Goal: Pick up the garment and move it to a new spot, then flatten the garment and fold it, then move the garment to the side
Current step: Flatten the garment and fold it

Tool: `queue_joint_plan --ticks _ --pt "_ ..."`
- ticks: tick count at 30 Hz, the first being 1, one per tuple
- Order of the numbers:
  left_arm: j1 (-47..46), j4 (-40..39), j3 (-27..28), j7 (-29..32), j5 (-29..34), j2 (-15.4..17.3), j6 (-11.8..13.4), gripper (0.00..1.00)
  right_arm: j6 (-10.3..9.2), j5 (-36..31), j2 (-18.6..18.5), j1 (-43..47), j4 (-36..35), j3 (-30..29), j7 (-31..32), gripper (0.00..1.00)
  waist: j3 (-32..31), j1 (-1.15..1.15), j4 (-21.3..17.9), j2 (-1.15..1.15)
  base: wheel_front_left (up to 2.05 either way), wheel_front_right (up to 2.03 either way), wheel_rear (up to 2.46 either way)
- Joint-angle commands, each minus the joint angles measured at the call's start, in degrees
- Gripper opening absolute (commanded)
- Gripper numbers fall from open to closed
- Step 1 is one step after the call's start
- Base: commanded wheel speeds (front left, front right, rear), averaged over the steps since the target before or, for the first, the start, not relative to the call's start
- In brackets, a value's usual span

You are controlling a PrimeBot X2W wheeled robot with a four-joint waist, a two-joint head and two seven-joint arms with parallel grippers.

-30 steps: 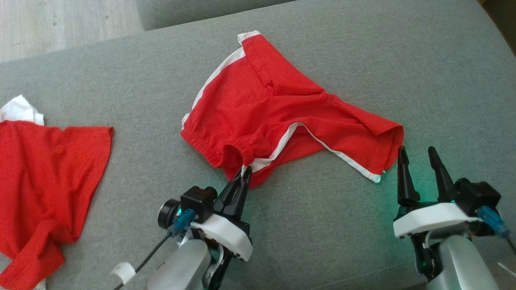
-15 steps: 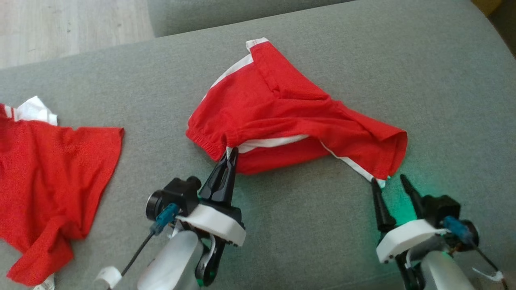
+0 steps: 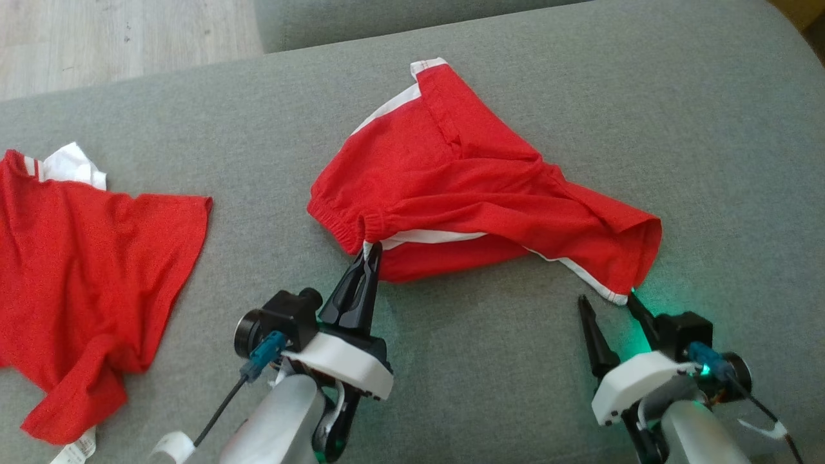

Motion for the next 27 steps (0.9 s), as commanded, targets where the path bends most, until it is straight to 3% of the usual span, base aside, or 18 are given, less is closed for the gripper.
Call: queue_joint_plan --ticks 1,12,13,15,27 --pt "-1.3 -1.5 2.1 -0.4 0.7 0.1 -0.1 0.0 0.21 -0.4 -0.2 -1.8 -0.5 1.4 -0.9 1.0 0.0 0.0 0.0 0.0 0.0 0.0 0.0" --pt "-1.4 -0.9 1.9 -0.4 0.7 0.1 -0.2 0.0 0.21 0.4 -0.2 -3.0 0.9 2.0 -2.2 1.0 -0.1 0.0 -0.3 0.0 0.0 0.0 0.0" --pt "-1.4 -0.8 1.9 -0.4 0.7 0.1 -0.2 0.0 0.21 0.6 -0.2 -3.1 0.9 2.0 -2.3 0.62 -0.1 0.0 -0.3 0.0 0.0 0.0 0.0" --pt "-1.5 -0.7 1.8 -0.4 0.7 0.1 -0.2 0.0 0.21 1.0 -0.2 -3.3 1.0 2.2 -2.4 0.0 0.0 0.0 -0.3 0.0 0.0 0.0 0.0" --pt "-1.3 -0.1 3.6 -0.4 1.7 0.1 -0.6 0.0 0.21 2.0 -0.4 -4.1 -1.3 2.2 -3.3 0.0 -0.6 0.0 -0.2 0.0 0.0 0.0 0.0"
